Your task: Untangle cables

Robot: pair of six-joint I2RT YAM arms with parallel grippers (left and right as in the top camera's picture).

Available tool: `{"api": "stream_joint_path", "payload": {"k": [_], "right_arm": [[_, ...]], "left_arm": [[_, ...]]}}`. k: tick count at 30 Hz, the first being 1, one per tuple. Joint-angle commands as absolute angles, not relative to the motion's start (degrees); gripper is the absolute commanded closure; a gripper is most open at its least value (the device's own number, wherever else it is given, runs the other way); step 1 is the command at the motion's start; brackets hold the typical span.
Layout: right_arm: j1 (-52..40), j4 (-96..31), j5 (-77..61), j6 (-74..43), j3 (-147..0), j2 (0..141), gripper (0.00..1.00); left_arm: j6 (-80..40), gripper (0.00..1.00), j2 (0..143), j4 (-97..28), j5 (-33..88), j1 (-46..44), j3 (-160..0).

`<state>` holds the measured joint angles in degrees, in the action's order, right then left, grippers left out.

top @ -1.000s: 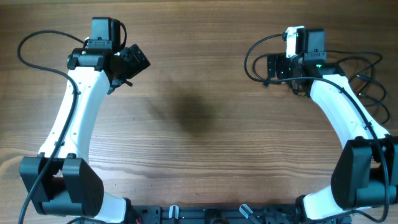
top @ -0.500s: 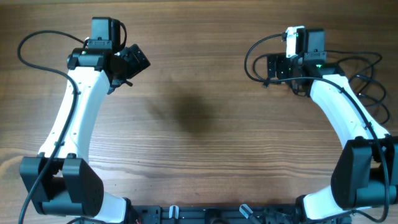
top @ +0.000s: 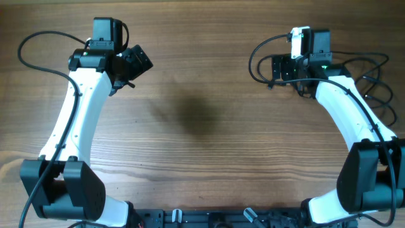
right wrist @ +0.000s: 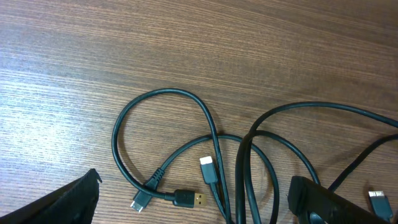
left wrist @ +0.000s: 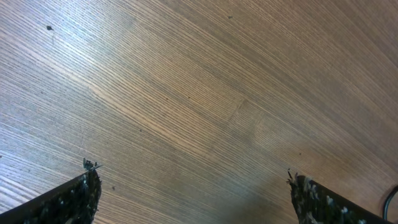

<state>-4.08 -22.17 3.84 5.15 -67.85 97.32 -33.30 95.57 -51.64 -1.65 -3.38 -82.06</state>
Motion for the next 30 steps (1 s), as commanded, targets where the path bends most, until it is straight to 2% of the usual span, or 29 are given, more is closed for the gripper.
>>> {"api": "stream_joint_path", "payload": {"k": [1, 30], "right_arm": [[-3.95, -21.87, 2.70, 4.36, -67.83, 97.73, 0.00], [-3.95, -21.91, 2.70, 4.38, -67.79, 95.64, 0.00]], "left_arm": [[-33.47, 0.00, 95.59, -51.70, -2.02, -3.42, -81.62], [-33.47, 0.00, 95.59, -51.70, -2.02, -3.42, -81.62]]}}
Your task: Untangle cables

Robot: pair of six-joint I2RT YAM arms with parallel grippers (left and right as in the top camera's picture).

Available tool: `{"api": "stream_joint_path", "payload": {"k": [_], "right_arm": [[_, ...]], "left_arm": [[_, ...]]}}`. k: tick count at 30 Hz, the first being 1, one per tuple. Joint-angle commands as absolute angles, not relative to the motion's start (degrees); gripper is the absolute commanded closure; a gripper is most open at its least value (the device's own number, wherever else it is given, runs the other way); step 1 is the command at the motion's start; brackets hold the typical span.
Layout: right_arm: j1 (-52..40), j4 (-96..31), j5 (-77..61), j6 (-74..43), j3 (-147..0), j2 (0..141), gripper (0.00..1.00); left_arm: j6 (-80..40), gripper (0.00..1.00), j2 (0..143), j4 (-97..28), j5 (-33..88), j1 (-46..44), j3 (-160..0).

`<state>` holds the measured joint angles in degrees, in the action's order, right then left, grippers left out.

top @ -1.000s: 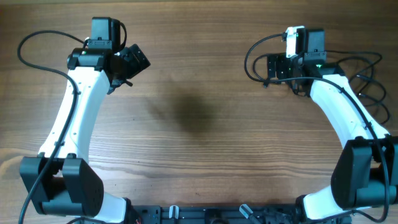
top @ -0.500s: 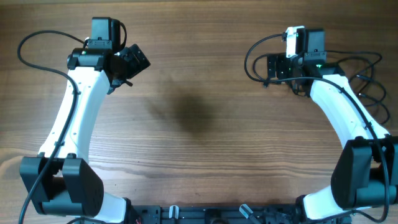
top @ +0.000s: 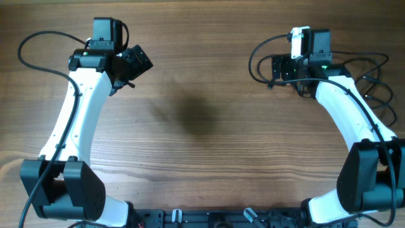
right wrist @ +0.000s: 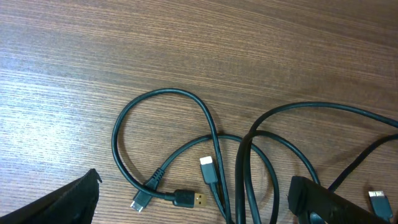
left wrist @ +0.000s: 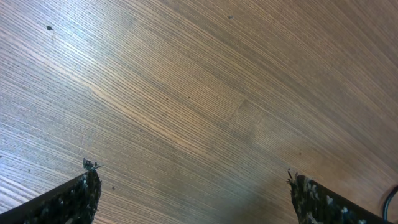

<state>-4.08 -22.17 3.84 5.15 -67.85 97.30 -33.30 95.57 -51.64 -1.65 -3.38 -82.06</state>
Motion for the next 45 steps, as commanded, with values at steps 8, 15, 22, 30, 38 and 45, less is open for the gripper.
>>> {"api": "stream_joint_path", "payload": {"k": [8, 15, 22, 30, 38, 45], "right_arm": [[-3.95, -21.91, 2.70, 4.36, -67.79, 82.11, 0.00], [-3.95, -21.91, 2.70, 4.36, -67.79, 68.07, 0.00], [-3.95, -22.00, 2.72, 4.36, -67.79, 58.61, 0.00], [-3.95, -24.60, 2.72, 4.38, -67.66, 56.90, 0.00], [-4.01, -28.36, 2.52, 4.36, -59.31, 50.39, 0.00], [-4.01, -28.75, 2.52, 4.36, -43.88, 36.38, 0.00]], "left_arm": [[-33.45, 0.00, 95.59, -51.70, -2.02, -3.42, -81.65], [-33.45, 0.00, 95.59, -51.70, -2.02, -3.42, -81.65], [-33.45, 0.00, 95.59, -51.70, -2.02, -3.42, -81.65], [-33.47, 0.00, 95.59, -51.70, -2.02, -3.42, -81.65], [-33.45, 0.00, 95.59, -51.70, -2.02, -3.42, -81.65], [-33.45, 0.00, 95.59, -51.70, -2.02, -3.42, -81.65]]}}
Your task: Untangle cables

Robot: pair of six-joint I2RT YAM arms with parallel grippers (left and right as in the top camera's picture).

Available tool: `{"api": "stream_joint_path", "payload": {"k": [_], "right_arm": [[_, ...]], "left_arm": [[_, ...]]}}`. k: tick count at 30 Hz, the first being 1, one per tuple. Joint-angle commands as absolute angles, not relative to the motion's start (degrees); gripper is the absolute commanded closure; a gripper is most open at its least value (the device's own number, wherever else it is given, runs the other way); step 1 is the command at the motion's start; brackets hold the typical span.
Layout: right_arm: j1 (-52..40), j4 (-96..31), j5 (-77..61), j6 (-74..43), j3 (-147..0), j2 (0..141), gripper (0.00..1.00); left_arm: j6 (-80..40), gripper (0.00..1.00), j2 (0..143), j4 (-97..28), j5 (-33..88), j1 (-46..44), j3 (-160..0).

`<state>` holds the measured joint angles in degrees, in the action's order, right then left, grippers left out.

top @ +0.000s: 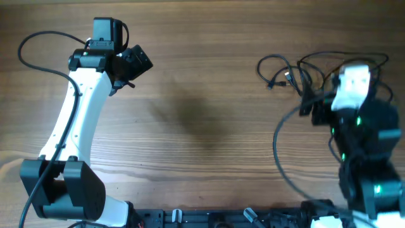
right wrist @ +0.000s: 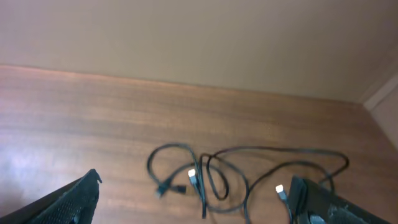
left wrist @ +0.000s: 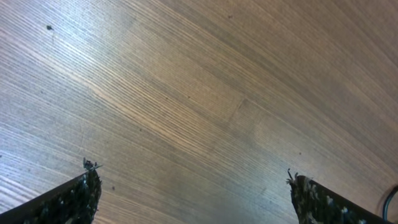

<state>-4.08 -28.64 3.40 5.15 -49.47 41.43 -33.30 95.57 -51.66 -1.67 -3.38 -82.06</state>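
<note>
A tangle of thin black cables [top: 302,68] lies on the wooden table at the back right, with loops crossing one another and plug ends [top: 271,83] sticking out to the left. In the right wrist view the cables [right wrist: 211,174] show a white-tipped plug [right wrist: 191,175] and a second one [right wrist: 278,188]. My right gripper [right wrist: 194,182] is open and empty, set back from and above the tangle. My left gripper [left wrist: 191,173] is open over bare wood at the back left, far from the cables.
The right arm [top: 352,85] rises at the near right, partly covering the tangle's right side. The left arm's own cable [top: 28,44] loops at the far left. A beige wall [right wrist: 199,37] stands behind the table's far edge.
The right arm has drawn back from close above the tangle toward the near right and tilted up. The cables now show smaller and farther off. The left arm has not moved.
At both earlier moments my open right gripper hung low over the cable loops at the back right, unchanged, and my left gripper stood open over bare wood. Now the right gripper is pulled away, still empty, and the tangle lies uncovered in the same place.
</note>
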Motion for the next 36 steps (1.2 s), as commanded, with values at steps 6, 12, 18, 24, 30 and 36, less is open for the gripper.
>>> {"api": "stream_joint_path", "payload": {"k": [6, 12, 18, 24, 30, 36], "right_arm": [[-4.01, -38.89, 2.52, 4.38, -36.03, 26.20, 0.00], [-4.19, -47.64, 3.92, 10.92, -32.51, 14.48, 0.00], [-6.17, -47.27, 7.07, 12.03, -26.85, 4.38, 0.00], [-6.26, -29.98, 7.68, 14.17, -19.97, 0.25, 0.00], [-6.31, 4.16, 6.61, 17.96, -11.68, 0.21, 0.00], [-5.85, 14.35, 5.58, 4.27, -2.39, 0.21, 0.00]], "left_arm": [[-33.45, 0.00, 95.59, -51.70, -2.02, -3.42, -81.62], [-33.45, 0.00, 95.59, -51.70, -2.02, -3.42, -81.65], [-33.47, 0.00, 95.59, -51.70, -2.02, -3.42, -81.62], [-33.45, 0.00, 95.59, -51.70, -2.02, -3.42, -81.62], [-33.45, 0.00, 95.59, -51.70, -2.02, -3.42, -81.62], [-33.45, 0.00, 95.59, -51.70, -2.02, -3.42, -81.65]]}}
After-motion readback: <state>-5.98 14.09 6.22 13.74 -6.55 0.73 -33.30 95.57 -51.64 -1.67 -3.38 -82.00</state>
